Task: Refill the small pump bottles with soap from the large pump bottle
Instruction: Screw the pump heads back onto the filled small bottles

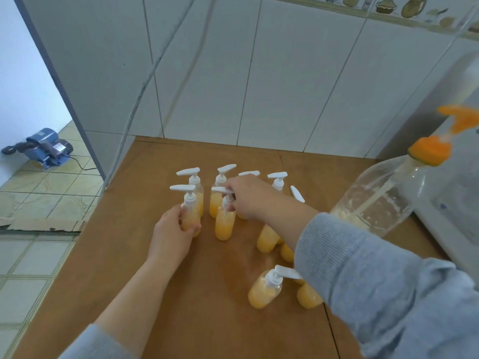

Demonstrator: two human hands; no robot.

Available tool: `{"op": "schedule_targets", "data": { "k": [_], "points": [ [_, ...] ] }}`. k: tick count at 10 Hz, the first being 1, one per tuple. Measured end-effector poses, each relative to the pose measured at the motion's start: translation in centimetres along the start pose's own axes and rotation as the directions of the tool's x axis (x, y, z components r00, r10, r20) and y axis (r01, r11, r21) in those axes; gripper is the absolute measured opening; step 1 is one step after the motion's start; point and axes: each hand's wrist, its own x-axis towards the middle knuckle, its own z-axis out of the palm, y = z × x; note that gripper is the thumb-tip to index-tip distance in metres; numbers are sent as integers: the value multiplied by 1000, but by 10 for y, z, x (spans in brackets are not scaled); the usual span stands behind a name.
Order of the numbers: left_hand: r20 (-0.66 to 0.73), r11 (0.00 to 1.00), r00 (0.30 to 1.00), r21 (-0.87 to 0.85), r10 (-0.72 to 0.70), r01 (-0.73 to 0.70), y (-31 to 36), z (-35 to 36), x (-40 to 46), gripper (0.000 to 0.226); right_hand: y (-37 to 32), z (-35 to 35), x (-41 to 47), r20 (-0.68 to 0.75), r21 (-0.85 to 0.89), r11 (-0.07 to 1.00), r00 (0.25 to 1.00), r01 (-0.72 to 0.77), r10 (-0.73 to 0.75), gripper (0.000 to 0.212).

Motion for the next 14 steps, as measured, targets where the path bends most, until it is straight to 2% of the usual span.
{"op": "schedule_targets", "data": {
  "k": [1,2,3,4,5,6,7,8,9,10,11,12,13,14],
  "points": [
    [40,999,999,34,-10,8,0,1,2,46,3,-2,-1,35,83,996,999,-8,5,14],
    [67,999,998,32,-15,13,0,0,1,52,10,-1,0,17,38,999,999,30,-30,20],
    [-45,998,999,50,-26,28,2,-1,-16,55,19,-12,-6,-1,9,1000,1000,8,-8,20],
    [-225,990,964,36,139,-134,8,2,-54,26,30,-42,-24,-55,-7,999,997,-49,48,25],
    [-65,935,933,-1,353,-354,18,19,-81,14,47,-61,-43,-140,-106,980,978,-169,153,18],
    [143,912,900,-58,411,-407,27,47,-81,19,61,-56,-45,-147,-239,915,943,-326,298,19],
    [305,946,895,-103,325,-308,37,73,-65,46,69,-44,-39,-35,-329,857,912,-396,408,19],
    [444,976,871,-149,210,-159,43,93,-47,75,75,-34,-32,-3,-366,841,904,-399,428,18],
    [442,972,868,-154,229,-178,50,106,-39,75,80,-27,-26,-25,-353,842,904,-407,427,17],
    [386,966,886,-77,258,-248,58,113,-41,57,80,-25,-25,-38,-333,856,913,-395,406,18],
    [308,964,915,-21,260,-266,60,113,-42,47,82,-23,-26,-77,-319,884,939,-342,335,20],
    [222,953,934,55,279,-298,61,110,-43,49,79,-25,-28,-84,-317,902,956,-293,281,20],
    [158,959,953,74,258,-272,64,110,-43,48,70,-29,-32,-46,-285,912,954,-296,295,21],
    [126,984,977,23,174,-178,67,112,-43,46,72,-27,-32,-39,-238,931,961,-275,274,24]
  ]
}}
